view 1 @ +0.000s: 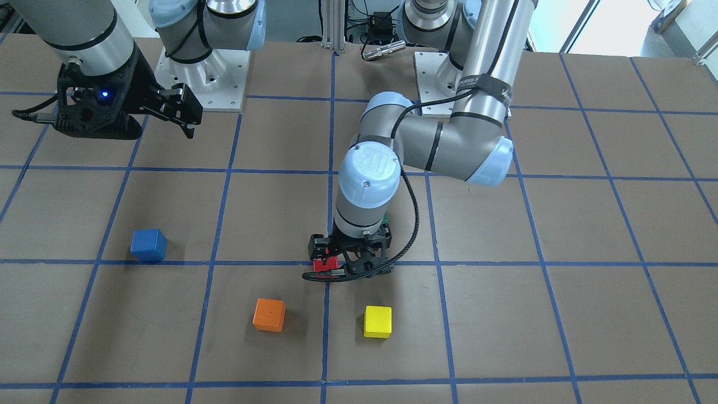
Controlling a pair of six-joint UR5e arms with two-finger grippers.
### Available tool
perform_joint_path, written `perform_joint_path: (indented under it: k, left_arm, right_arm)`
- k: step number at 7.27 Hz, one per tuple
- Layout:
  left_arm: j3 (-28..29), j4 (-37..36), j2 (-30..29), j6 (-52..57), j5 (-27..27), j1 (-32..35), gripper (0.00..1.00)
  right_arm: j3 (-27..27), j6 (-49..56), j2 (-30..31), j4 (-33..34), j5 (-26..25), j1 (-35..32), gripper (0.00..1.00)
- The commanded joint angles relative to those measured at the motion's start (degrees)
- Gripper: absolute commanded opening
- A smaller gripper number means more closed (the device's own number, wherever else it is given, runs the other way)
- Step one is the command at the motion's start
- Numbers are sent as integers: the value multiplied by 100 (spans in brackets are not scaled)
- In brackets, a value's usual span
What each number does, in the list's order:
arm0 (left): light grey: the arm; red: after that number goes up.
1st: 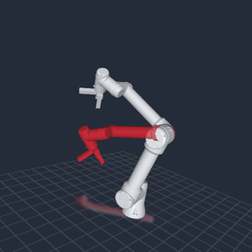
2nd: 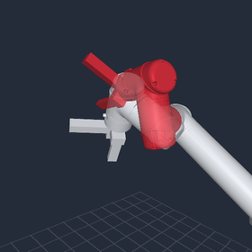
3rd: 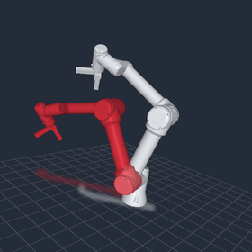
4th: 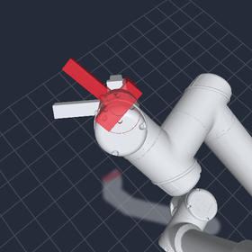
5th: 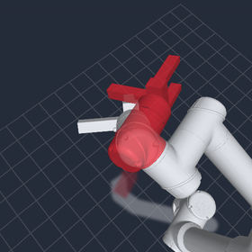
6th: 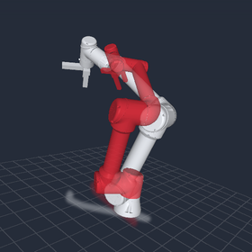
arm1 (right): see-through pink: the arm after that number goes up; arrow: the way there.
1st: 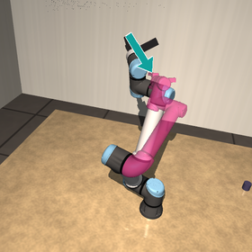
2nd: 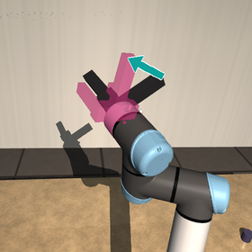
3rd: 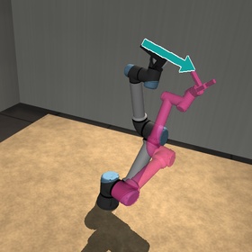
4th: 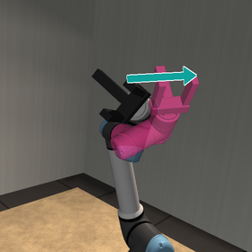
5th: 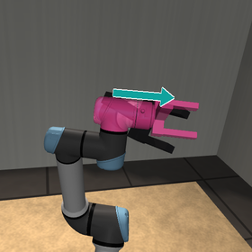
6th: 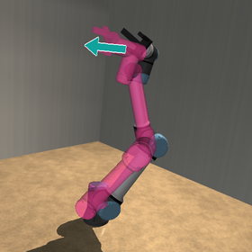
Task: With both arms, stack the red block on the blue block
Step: 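Raise the left gripper while the right gripper moves toward the red cube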
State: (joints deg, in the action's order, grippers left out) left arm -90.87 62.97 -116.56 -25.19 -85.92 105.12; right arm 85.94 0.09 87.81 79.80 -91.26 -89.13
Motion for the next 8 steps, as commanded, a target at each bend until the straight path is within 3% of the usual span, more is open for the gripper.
perform_joint_path:
  k: [1,2,5,8]
  left_arm:
    - [-105,1092,1008,1555,-291,-910,100]
    - [-115,1373,1500,2179,-789,-1149,100]
    - [-114,2235,2644,2336,-401,-1713,100]
    - [-45,2229,2850,1658,-741,-1609,100]
  right_arm:
    - [-7,-18,-1,9,11,-8,100]
    - [-7,-61,-9,61,38,-42,100]
    - [28,-97,-509,1246,108,-279,100]
    - [28,-175,-904,1958,108,-805,100]
